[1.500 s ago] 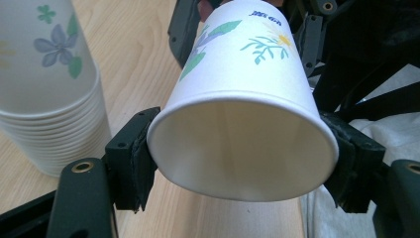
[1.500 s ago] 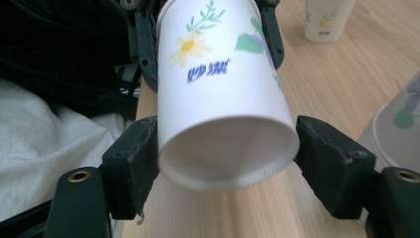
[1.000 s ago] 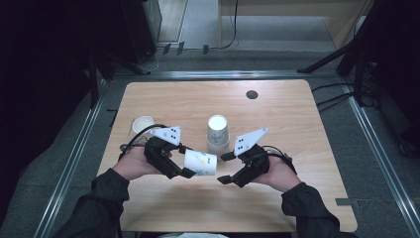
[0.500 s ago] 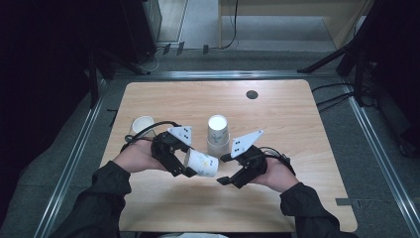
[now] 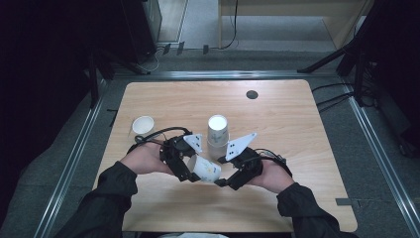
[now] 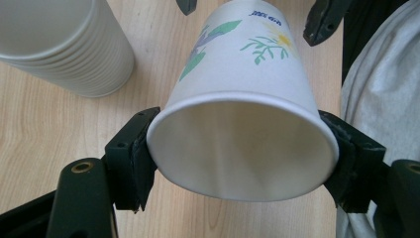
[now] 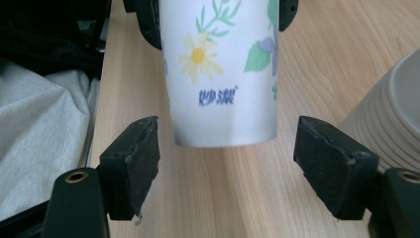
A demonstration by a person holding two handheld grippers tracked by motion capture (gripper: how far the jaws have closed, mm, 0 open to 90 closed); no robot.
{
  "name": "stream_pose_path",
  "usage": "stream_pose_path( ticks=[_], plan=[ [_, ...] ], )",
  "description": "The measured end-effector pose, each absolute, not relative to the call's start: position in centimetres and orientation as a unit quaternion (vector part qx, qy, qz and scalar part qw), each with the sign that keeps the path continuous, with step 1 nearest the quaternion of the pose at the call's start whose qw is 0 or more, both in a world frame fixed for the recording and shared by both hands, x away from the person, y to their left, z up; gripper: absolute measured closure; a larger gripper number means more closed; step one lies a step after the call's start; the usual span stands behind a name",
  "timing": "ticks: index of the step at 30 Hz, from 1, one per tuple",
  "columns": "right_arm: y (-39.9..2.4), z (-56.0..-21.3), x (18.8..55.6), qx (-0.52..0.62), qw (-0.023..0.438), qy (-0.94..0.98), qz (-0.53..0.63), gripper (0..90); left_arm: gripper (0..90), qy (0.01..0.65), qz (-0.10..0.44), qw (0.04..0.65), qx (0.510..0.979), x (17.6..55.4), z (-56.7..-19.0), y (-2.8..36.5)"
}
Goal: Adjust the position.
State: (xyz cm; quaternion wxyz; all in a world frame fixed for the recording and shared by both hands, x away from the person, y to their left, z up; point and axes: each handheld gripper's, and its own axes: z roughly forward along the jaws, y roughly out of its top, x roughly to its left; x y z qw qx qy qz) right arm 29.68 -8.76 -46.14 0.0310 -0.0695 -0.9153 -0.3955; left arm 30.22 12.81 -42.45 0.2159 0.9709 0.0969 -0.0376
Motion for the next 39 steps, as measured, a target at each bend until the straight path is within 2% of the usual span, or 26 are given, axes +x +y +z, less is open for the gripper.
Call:
stream_pose_path(
  ticks=[17, 33, 36, 39],
  plan=[
    [-7.3, -47.5, 29.6, -0.056, 0.043, -0.923, -0.377, 27.7, 25.6, 0.107, -0.059, 0.211, 0.970, 30.2, -43.7, 11.5],
    [-6.8, -47.6, 29.4, -0.039, 0.042, -0.926, -0.374, 35.0, 25.4, 0.106, -0.070, 0.235, 0.964, 30.2, -43.7, 11.7],
    [-6.9, -47.5, 29.4, -0.038, 0.042, -0.925, -0.376, 34.7, 22.5, 0.104, -0.069, 0.239, 0.963, 30.3, -43.6, 11.8],
    [-7.0, -47.4, 29.5, -0.041, 0.039, -0.925, -0.375, 34.6, 15.0, 0.109, -0.067, 0.248, 0.960, 30.2, -43.5, 11.9]
  ],
)
